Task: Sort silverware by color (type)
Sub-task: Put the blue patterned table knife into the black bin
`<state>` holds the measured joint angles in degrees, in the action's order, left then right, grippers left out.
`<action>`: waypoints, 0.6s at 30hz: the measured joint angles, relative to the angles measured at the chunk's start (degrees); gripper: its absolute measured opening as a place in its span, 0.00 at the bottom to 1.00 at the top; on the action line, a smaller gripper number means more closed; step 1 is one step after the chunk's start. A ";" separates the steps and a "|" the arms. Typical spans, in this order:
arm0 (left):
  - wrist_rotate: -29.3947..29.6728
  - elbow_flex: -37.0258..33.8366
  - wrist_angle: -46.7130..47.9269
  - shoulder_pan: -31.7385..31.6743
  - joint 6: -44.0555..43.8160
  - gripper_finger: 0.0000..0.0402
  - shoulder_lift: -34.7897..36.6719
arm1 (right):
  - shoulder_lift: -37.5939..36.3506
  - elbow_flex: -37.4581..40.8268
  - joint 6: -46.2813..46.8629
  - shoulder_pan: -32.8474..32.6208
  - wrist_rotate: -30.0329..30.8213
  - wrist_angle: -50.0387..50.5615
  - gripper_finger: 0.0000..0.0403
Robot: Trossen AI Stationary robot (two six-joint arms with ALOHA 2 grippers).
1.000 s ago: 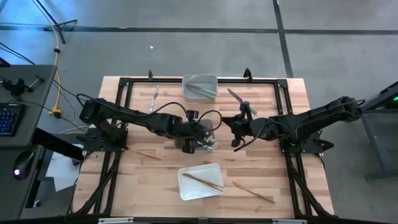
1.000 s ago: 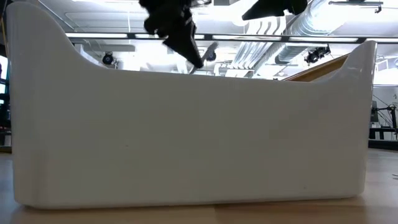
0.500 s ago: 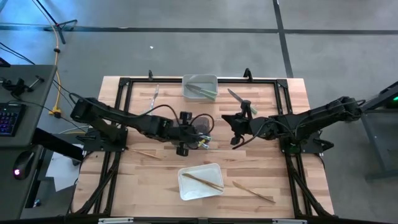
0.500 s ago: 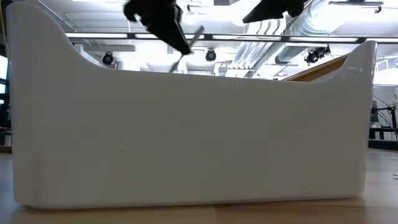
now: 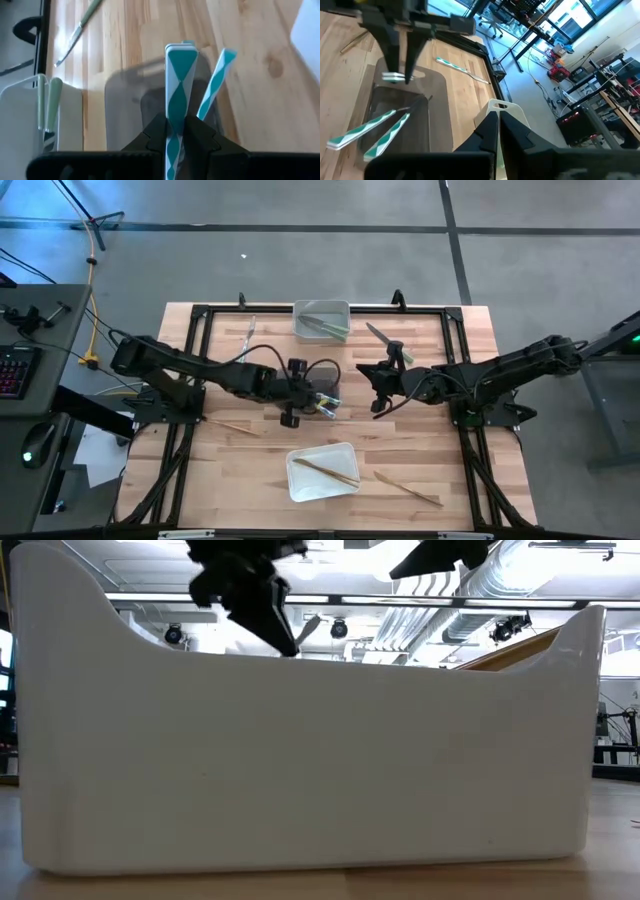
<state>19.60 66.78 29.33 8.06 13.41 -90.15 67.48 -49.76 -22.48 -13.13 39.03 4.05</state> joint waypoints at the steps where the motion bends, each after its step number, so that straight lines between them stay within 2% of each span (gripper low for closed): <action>1: -0.56 -0.32 -0.06 -0.57 0.55 0.07 0.00 | 0.00 0.00 0.00 0.00 0.00 0.02 0.00; 6: -4.22 -0.56 -0.52 -2.49 1.24 0.08 -0.55 | 0.00 0.00 -0.02 0.00 0.00 0.02 0.00; 13: -4.77 -0.58 -1.76 -2.44 0.81 0.19 -2.08 | 0.00 0.00 0.63 0.00 -0.12 0.75 0.00; 18: -4.72 -0.58 -1.95 -2.42 1.27 0.21 -1.85 | 0.00 0.00 1.71 0.00 -0.17 2.30 0.00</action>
<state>14.88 66.19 27.38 5.64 14.68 -92.00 67.48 -49.76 -20.77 -13.13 38.85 6.36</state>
